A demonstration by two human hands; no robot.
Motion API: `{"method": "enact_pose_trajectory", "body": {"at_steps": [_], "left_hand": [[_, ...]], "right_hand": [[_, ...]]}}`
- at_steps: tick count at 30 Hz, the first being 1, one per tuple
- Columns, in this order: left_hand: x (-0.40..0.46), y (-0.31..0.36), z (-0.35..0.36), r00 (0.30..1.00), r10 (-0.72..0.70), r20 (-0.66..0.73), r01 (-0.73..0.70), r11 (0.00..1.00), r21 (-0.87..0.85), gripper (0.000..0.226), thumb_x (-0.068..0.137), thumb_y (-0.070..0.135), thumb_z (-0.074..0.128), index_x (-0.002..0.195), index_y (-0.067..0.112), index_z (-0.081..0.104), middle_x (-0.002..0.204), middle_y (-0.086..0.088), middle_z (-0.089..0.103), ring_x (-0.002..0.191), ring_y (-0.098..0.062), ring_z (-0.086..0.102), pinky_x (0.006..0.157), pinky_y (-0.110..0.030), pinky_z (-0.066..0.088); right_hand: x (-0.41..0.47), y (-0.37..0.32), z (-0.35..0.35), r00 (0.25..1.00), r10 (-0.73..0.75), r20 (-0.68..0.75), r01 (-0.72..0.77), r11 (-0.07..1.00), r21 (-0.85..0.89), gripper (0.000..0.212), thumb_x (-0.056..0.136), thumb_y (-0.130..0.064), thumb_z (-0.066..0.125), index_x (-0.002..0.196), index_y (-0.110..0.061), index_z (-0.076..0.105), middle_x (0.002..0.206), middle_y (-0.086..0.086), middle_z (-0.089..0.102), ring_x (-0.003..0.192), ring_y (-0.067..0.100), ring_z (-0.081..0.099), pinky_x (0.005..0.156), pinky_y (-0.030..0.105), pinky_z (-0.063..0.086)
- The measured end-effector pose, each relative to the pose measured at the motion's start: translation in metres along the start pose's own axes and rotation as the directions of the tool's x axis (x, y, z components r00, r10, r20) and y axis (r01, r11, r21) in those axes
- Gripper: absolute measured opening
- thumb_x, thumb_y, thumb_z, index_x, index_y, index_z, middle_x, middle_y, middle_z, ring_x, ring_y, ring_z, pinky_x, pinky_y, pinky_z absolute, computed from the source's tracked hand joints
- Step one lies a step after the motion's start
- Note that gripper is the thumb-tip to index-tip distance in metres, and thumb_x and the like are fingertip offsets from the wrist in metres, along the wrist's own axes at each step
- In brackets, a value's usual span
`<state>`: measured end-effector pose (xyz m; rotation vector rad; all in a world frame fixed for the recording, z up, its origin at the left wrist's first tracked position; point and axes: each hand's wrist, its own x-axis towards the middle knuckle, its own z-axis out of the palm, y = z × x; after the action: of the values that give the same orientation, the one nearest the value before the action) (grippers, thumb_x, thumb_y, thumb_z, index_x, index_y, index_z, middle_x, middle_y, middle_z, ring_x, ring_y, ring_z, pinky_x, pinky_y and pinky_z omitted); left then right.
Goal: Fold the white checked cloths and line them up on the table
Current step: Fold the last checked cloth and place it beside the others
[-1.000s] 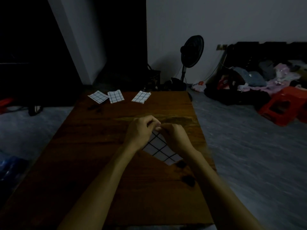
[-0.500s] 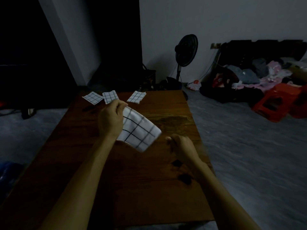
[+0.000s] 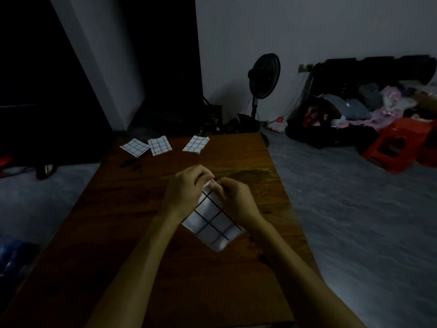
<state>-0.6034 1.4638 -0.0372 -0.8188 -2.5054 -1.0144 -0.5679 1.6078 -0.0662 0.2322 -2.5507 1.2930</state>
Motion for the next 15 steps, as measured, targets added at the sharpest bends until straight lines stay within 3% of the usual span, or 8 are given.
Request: {"method": "enact_pose_trajectory", "body": {"at_steps": [2,7,11,15], "left_hand": [[-0.001,-0.002,-0.003,1.000,0.013,-0.010,-0.013,1.000,0.012,0.009,0.092,0.018,0.056,0.088,0.016,0.063,0.081,0.008,0.061,0.074,-0.008,0.057,0.060,-0.021,0.048],[0.001,-0.003,-0.008,0.998,-0.013,-0.063,0.014,1.000,0.015,0.009,0.092,0.016,0.056,0.090,0.012,0.064,0.082,0.009,0.060,0.071,0.002,0.052,0.057,-0.009,0.038],[0.007,-0.005,-0.012,0.996,-0.009,-0.094,0.012,0.999,0.034,0.009,0.092,0.014,0.056,0.093,0.009,0.064,0.084,0.007,0.059,0.076,-0.007,0.055,0.061,-0.011,0.038],[0.006,-0.009,-0.012,0.991,-0.025,-0.129,0.030,0.999,0.032,0.010,0.092,0.015,0.057,0.094,0.010,0.065,0.085,0.005,0.063,0.077,-0.008,0.057,0.061,-0.012,0.040]], "right_hand": [[-0.003,0.003,-0.001,0.999,-0.032,-0.033,0.032,0.999,-0.001,0.018,0.097,-0.026,0.052,0.090,-0.017,0.065,0.077,-0.008,0.061,0.066,0.011,0.057,0.057,0.021,0.044],[-0.012,0.014,-0.009,0.998,0.051,-0.021,-0.052,0.998,-0.046,0.017,0.096,-0.029,0.053,0.089,-0.018,0.064,0.080,-0.006,0.063,0.069,0.010,0.059,0.058,0.023,0.048],[-0.020,0.025,-0.014,0.995,0.077,-0.055,-0.082,0.994,-0.079,0.015,0.095,-0.033,0.053,0.086,-0.024,0.061,0.076,-0.011,0.060,0.064,0.003,0.056,0.053,0.017,0.043],[-0.034,0.036,-0.017,0.987,0.131,-0.090,-0.139,0.986,-0.091,0.014,0.093,-0.034,0.056,0.083,-0.025,0.058,0.076,-0.008,0.062,0.065,0.008,0.061,0.054,0.029,0.054]]}}
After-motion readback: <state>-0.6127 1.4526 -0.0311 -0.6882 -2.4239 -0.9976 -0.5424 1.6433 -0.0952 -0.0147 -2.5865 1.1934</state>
